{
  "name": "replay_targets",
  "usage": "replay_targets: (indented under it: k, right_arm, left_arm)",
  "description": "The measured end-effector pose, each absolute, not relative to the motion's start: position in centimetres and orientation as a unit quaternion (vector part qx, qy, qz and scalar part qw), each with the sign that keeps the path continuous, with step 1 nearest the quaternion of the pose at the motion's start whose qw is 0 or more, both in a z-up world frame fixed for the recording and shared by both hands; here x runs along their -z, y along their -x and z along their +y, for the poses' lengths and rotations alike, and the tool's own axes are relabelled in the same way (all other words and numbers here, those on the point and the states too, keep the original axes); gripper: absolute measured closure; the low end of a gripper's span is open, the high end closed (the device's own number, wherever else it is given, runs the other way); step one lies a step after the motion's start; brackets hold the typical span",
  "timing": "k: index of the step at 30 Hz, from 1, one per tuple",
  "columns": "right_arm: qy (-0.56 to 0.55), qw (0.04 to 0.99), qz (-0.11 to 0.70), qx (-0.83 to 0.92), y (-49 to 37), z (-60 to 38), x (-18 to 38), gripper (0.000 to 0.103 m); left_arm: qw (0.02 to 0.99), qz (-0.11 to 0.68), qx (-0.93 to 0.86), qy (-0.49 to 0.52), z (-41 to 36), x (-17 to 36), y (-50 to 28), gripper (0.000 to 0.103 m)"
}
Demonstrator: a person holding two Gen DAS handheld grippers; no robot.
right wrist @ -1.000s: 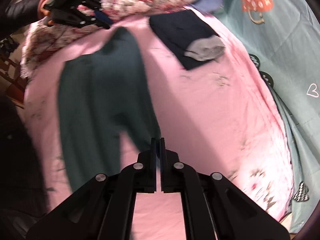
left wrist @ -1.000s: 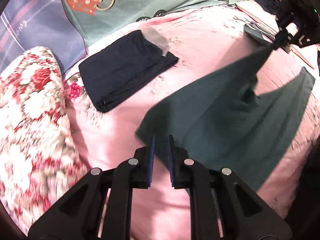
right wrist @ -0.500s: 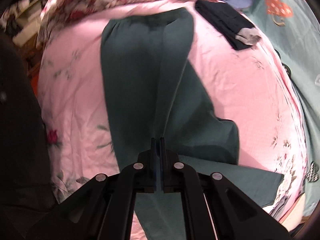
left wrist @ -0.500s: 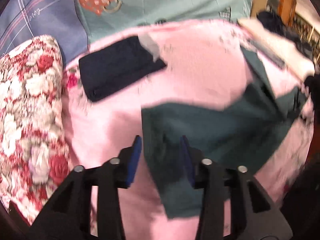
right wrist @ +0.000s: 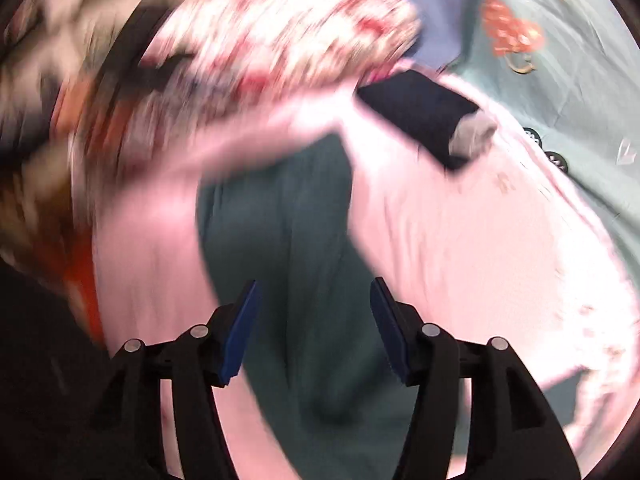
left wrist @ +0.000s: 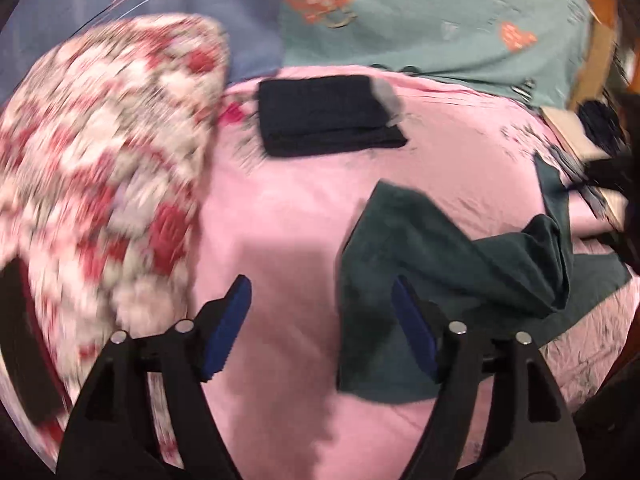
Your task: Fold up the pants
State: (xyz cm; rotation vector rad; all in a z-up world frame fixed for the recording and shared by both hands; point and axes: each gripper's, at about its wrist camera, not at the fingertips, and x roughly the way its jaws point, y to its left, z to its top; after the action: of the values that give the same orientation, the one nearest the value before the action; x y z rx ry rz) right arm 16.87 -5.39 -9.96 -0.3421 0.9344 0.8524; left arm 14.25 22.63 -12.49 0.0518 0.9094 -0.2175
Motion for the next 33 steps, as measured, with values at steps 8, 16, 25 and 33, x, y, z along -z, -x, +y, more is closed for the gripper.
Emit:
replay_targets:
  k: [8,16,25,33]
  right_arm:
    - [0.096,0.745,0.528,-0.397,-29.8,3.4,18.2,0.058]
    - [0.16,0.741,0.447,-0.476,-19.3,7.7,13.7,0.101]
    - [0.231,0.752,0.425,-0.448,-9.7,12.0,20.1,0.1]
    - [0.175,0.787,0.435,-0.401,-7.4,7.0,18.5,0.055]
  left_arm:
    - [0.877,0.47,0.092,0.034,22.8,15.9,-11.6,0.013]
    - [0.874,0.461,0.104,0.117,28.4,15.0,-10.8,0.03]
    - [0.856,0.477,0.171,0.104,25.8,15.5,-11.1,0.054]
    - [0.814,0.53,0.236,0.009,17.7,21.3,-12.4,0.085]
